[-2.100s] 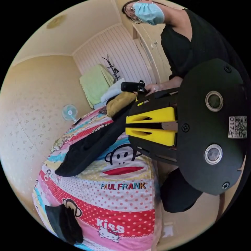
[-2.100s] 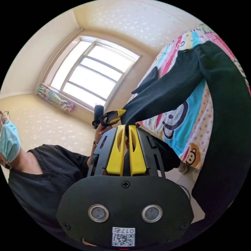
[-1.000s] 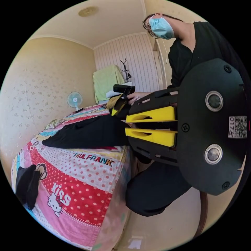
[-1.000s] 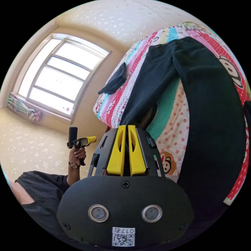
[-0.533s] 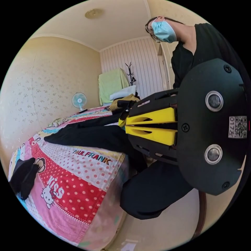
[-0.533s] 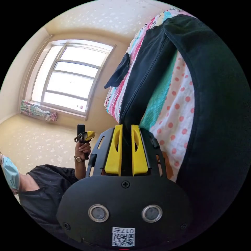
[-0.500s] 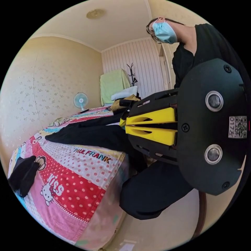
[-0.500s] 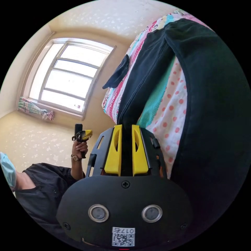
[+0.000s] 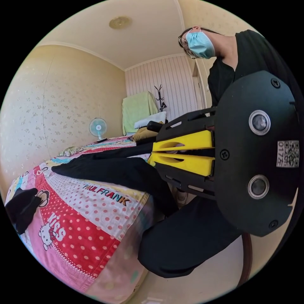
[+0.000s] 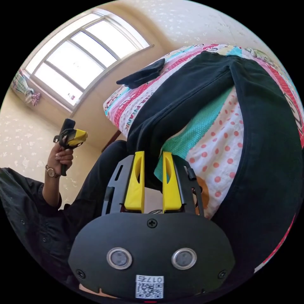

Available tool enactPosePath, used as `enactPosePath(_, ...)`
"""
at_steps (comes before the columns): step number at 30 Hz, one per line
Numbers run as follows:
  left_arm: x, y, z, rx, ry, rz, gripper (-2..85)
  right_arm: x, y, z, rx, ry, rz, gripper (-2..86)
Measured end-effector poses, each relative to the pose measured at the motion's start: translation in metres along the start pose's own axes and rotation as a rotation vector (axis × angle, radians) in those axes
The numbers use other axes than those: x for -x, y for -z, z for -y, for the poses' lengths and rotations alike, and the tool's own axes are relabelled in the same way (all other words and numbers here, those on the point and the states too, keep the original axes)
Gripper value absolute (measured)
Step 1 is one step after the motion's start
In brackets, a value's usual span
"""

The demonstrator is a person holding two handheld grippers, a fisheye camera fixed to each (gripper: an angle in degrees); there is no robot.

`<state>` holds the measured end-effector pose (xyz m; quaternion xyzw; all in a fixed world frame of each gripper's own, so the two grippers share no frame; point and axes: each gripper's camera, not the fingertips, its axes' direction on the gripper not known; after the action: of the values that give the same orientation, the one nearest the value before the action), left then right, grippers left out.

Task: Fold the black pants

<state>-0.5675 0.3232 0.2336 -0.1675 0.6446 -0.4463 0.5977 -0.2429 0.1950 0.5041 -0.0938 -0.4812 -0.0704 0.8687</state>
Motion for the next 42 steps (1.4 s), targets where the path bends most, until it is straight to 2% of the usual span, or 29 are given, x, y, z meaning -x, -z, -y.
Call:
enactPosePath(7,0.007,0.034,0.019,0.055,0.013,-0.027,-1.0,0.033,-0.014,0.004,0.034,0.011,-0.179,6.6)
enactPosePath(12,0.015,0.047,0.036,0.146,0.034,-0.137,-1.0,0.069,-0.012,0.008,0.127,0.124,-0.329,3.1)
enactPosePath(14,0.041,0.035,0.037,0.203,0.137,-0.474,-1.0,0.071,-0.006,0.004,0.134,0.114,-0.315,2.5)
enactPosePath(17,0.057,0.010,0.030,0.277,0.244,-0.856,-1.0,0.060,0.008,-0.005,0.102,0.077,-0.281,1.9)
enactPosePath(21,0.059,0.004,0.027,0.280,0.289,-0.987,-1.0,0.011,0.036,-0.009,0.062,-0.080,-0.029,1.4)
enactPosePath(23,0.053,-0.007,0.027,0.337,0.284,-1.066,-1.0,-0.008,0.047,-0.009,0.098,-0.103,0.061,1.2)
enactPosePath(24,0.052,-0.013,0.025,0.358,0.304,-1.102,-1.0,-0.019,0.057,-0.009,0.122,-0.123,0.072,0.9)
enactPosePath(26,0.051,-0.042,0.010,0.429,0.428,-1.309,-1.0,-0.037,0.079,-0.013,0.116,-0.179,0.028,0.8)
enactPosePath(28,0.052,-0.061,-0.003,0.440,0.521,-1.434,-1.0,-0.059,0.107,-0.023,0.076,-0.268,-0.030,0.8)
enactPosePath(30,0.055,-0.075,-0.014,0.460,0.588,-1.431,-1.0,-0.091,0.142,-0.045,0.016,-0.364,-0.067,0.9)
enactPosePath(33,0.065,-0.093,-0.023,0.495,0.626,-1.316,-0.9,-0.127,0.173,-0.080,-0.054,-0.428,-0.065,1.5)
enactPosePath(37,0.081,-0.120,-0.021,0.373,0.612,-1.287,-0.9,-0.166,0.182,-0.114,-0.019,-0.499,-0.011,4.5)
enactPosePath(39,0.087,-0.134,-0.018,0.351,0.627,-1.253,-0.9,-0.190,0.181,-0.133,0.005,-0.544,0.064,6.9)
enactPosePath(42,0.094,-0.163,-0.018,0.343,0.660,-1.248,-0.9,-0.207,0.186,-0.147,-0.043,-0.498,0.217,8.7)
